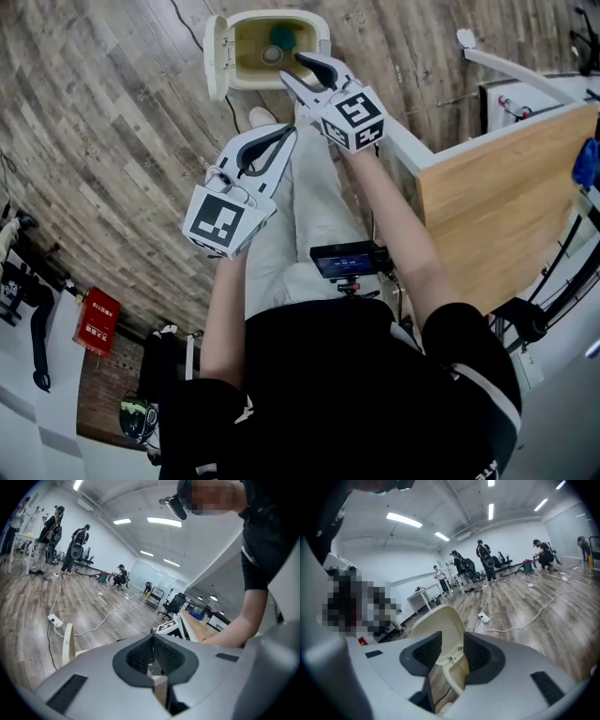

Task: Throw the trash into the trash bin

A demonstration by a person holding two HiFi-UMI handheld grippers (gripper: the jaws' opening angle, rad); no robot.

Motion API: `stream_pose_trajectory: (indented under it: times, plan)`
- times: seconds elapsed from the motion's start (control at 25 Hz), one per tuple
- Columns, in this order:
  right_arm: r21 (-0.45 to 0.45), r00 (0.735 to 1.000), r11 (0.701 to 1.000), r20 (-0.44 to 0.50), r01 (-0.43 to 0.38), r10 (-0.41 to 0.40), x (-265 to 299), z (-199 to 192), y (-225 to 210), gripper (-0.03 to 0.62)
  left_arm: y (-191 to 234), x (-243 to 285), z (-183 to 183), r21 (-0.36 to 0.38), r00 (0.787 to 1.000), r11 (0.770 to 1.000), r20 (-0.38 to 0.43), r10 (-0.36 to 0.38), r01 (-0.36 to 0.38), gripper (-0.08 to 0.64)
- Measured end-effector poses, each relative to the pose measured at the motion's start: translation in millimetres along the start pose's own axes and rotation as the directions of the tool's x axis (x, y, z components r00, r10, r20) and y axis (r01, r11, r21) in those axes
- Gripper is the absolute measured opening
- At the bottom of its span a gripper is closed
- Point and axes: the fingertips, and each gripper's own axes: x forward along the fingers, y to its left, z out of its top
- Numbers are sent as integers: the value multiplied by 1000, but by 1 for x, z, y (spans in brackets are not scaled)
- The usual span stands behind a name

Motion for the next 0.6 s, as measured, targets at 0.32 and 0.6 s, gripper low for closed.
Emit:
stream_pose_trajectory:
  times: [0.32,0.6]
  plan:
    - [-253,960,963,233,-93,154,-89,196,91,12,-41,-67,137,214,986,976,168,8,-44,8]
    - [-308,908,950,381,-52,174,-186,287,177,-2,-86,-131,196,329,962,938,272,15,-107,8]
